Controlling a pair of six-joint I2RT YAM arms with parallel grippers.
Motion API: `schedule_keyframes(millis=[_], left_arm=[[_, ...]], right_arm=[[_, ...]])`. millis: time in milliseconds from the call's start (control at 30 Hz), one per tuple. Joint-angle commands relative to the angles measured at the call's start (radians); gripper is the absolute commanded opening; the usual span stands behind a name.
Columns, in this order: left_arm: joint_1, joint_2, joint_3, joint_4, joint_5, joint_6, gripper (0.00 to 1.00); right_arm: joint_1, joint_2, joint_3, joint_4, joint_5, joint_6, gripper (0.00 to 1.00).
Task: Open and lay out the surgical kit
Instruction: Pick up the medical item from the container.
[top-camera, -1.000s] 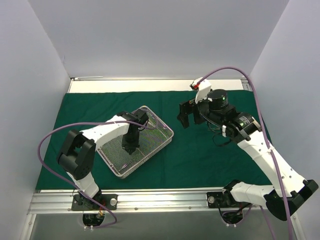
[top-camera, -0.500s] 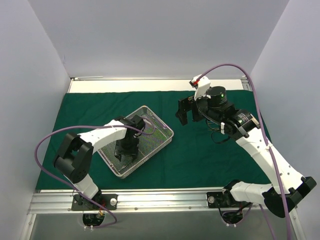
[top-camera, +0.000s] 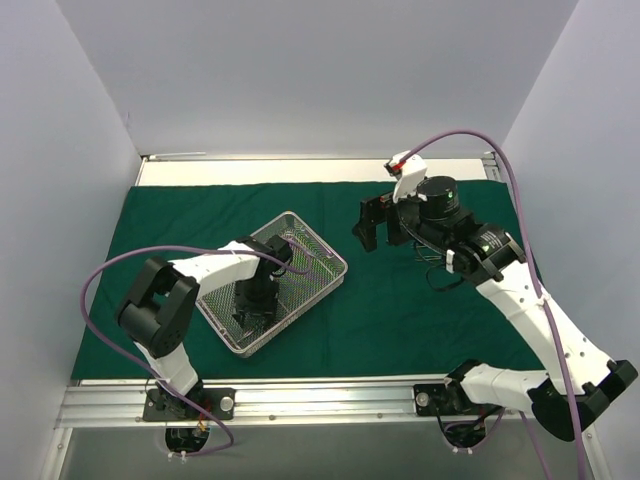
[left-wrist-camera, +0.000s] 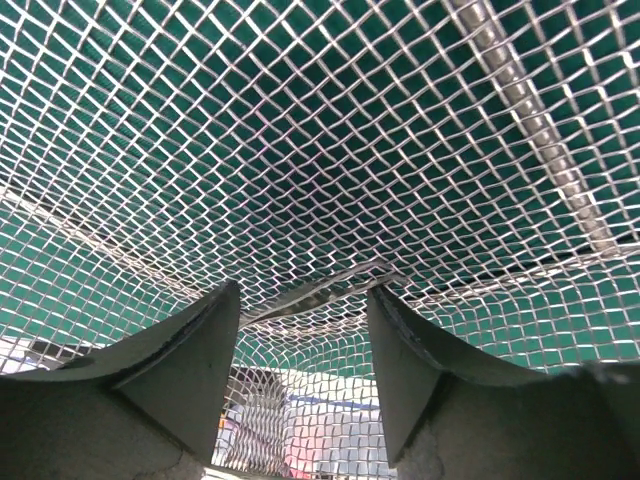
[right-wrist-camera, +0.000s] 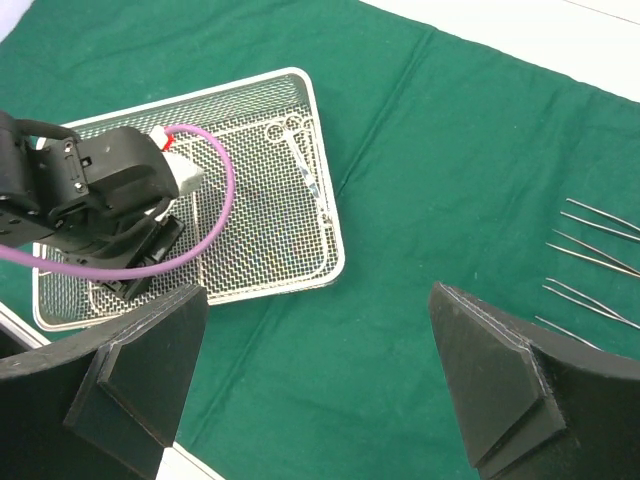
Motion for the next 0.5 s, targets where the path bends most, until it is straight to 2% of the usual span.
schedule_keyframes(millis=[0,100,133,233,467], left_arm=[[-0.004,0.040,-0.001,0.054,0.005,0.012,0.62],[-0.004,0.056,-0.003,0.068,0.003,0.018,0.51],[-0.004,0.057,-0.003,0.071,0.005,0.018,0.43],[-0.004,0.065,-0.004,0.080,0.008,0.023,0.32],[0.005,0.050,0.013,0.074,0.008,0.043,0.12]], right_arm=[[0.003,-0.035,0.000,0.015,0.004,0.019,1.00],[0.002,-0.050,-0.003,0.013,0.029,0.019,1.00],[0.002,-0.054,-0.001,0.012,0.036,0.020,1.00],[0.003,-0.058,0.002,0.009,0.058,0.020,1.00],[0.002,-0.021,0.014,-0.007,0.078,0.055,1.00]])
